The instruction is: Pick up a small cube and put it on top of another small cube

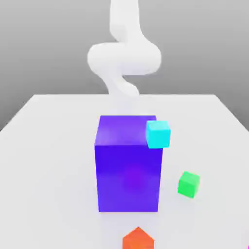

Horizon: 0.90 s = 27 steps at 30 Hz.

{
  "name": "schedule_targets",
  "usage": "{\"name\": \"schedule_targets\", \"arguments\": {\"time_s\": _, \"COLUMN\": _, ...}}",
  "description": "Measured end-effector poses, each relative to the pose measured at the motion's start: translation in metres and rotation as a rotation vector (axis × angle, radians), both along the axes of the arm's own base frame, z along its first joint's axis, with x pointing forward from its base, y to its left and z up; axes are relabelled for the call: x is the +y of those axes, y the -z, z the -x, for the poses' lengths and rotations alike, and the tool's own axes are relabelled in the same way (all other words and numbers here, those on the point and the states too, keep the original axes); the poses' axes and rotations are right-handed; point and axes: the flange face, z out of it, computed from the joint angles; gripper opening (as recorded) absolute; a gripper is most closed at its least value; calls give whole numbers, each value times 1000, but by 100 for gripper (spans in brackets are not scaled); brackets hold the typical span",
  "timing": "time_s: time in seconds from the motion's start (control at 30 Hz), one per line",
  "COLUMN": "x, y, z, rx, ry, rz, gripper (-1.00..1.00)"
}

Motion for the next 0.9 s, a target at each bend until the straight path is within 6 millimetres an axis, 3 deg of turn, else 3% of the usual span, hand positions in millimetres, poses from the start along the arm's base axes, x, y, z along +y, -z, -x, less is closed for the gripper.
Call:
{"name": "schedule_targets", "arguments": {"time_s": 0.23, "x": 58, "y": 78, "z": -78, "rx": 158, "ry": -154, "rz": 48, "gripper": 0}}
{"name": "schedule_targets", "arguments": {"time_s": 0.47, "x": 129, "y": 174, "z": -129, "rx": 308, "ry": -309, "rz": 106, "gripper": 0}}
{"name": "schedule_targets", "arguments": {"time_s": 0.73, "x": 219, "y": 303, "z": -148, "rx": 475, "ry": -497, "rz": 187, "gripper": 0}}
{"name": "schedule_targets", "arguments": {"time_s": 0.9, "x": 263, "y": 391, "z": -142, "rx": 578, "ry": -600, "rz": 240, "gripper": 0}}
